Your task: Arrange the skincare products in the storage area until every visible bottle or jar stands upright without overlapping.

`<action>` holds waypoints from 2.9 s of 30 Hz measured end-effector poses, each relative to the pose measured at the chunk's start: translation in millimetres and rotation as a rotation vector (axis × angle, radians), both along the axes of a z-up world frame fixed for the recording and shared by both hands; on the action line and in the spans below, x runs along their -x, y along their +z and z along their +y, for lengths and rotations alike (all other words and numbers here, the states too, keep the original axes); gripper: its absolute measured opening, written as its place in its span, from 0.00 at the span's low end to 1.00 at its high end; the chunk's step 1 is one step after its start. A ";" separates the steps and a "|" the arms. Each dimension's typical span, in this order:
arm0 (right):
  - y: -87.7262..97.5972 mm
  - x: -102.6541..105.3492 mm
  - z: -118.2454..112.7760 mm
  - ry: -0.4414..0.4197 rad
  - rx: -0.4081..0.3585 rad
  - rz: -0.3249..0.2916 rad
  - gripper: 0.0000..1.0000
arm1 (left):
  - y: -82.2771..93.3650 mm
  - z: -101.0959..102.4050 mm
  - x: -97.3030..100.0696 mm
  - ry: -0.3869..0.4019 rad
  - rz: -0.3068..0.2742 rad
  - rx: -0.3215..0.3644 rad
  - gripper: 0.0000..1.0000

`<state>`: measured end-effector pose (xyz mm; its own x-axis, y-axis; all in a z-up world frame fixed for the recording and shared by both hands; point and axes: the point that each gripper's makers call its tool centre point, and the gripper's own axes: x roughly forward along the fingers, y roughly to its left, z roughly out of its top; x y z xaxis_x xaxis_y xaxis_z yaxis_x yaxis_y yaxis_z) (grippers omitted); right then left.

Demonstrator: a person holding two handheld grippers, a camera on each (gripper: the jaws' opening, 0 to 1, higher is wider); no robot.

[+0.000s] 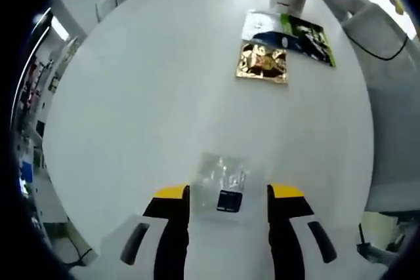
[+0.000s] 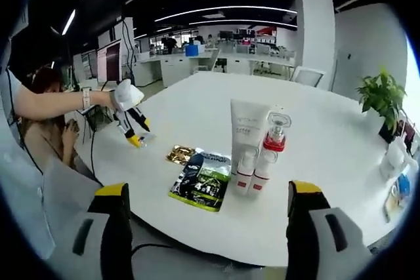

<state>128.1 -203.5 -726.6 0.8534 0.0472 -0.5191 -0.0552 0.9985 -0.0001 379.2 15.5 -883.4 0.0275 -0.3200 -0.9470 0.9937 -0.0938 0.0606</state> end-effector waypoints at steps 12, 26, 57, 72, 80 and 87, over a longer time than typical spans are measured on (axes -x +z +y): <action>1.2 0.7 -1.1 -0.004 -0.007 -0.013 1.00 | -3.1 1.3 3.9 0.009 0.064 0.001 0.37; 0.3 -0.1 0.9 0.009 0.001 -0.013 1.00 | -3.2 0.0 14.0 -0.009 0.073 -0.035 0.37; -8.8 4.3 7.1 0.033 0.008 0.009 1.00 | 14.7 -54.9 101.4 -0.125 0.129 0.002 0.37; -11.1 8.7 7.6 0.028 0.011 0.015 1.00 | 16.3 -80.1 130.5 -0.175 0.155 0.015 0.37; -11.9 11.9 7.2 0.021 0.005 0.013 1.00 | 11.3 -92.1 139.7 -0.192 0.171 -0.003 0.37; -13.9 13.8 7.0 0.019 0.000 0.017 1.00 | 5.2 -98.7 145.1 -0.184 0.189 -0.020 0.37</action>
<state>114.3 -196.5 -740.5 0.8432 0.0638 -0.5338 -0.0746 0.9972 0.0014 234.1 -83.2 -878.2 -0.2074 -0.2848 -0.9359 0.9533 -0.2737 -0.1280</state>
